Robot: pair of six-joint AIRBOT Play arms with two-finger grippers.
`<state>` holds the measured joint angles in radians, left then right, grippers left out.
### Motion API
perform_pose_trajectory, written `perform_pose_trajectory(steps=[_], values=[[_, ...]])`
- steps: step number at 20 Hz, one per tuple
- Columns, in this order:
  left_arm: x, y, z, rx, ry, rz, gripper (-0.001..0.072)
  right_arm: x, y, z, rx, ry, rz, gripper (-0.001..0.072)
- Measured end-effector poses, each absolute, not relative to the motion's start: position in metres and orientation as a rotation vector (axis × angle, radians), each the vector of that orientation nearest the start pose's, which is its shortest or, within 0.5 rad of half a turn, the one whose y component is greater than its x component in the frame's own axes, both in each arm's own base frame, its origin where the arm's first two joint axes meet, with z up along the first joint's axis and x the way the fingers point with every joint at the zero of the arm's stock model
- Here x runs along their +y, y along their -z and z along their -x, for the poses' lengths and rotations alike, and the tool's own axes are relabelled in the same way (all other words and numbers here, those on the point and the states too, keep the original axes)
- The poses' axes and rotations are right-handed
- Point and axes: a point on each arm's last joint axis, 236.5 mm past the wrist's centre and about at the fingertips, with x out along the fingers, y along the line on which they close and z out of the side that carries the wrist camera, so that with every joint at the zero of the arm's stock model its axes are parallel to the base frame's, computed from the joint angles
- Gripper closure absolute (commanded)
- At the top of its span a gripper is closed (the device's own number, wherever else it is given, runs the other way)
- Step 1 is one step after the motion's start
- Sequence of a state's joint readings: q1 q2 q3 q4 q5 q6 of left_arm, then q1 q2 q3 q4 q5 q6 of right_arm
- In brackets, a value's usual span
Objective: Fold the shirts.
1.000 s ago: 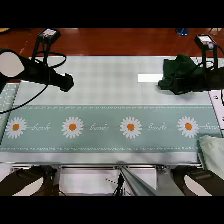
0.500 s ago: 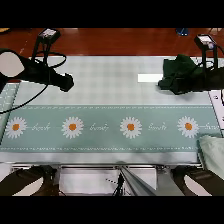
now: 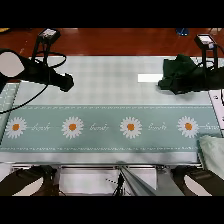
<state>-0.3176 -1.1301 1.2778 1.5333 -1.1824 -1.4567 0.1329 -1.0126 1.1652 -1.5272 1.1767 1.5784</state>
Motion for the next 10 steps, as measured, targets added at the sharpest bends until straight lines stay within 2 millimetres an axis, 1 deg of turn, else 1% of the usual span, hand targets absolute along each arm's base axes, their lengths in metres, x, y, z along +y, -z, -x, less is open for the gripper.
perform_pose_trajectory(steps=[3,4,5,6,8,10], values=[[-0.131,-0.11,-0.373,1.004,0.372,-0.235,-0.001,0.059,-0.118,-0.374,0.952,-0.145,0.021,0.0121],[-0.132,-0.112,-0.375,0.992,0.371,-0.233,-0.001,0.057,-0.123,-0.381,0.914,-0.137,0.024,0.0121],[-0.133,-0.114,-0.378,0.978,0.371,-0.231,-0.001,0.05,-0.128,-0.391,0.875,-0.108,0.026,0.0121],[-0.133,-0.115,-0.38,0.965,0.371,-0.229,-0.0009,0.037,-0.133,-0.402,0.83,-0.054,0.019,0.012],[-0.135,-0.12,-0.386,0.934,0.37,-0.224,-0.001,0.003,-0.139,-0.423,0.755,0.068,-0.006,0.0119],[-0.136,-0.121,-0.389,0.92,0.37,-0.222,-0.001,-0.033,-0.135,-0.44,0.718,0.166,-0.057,0.0119]])
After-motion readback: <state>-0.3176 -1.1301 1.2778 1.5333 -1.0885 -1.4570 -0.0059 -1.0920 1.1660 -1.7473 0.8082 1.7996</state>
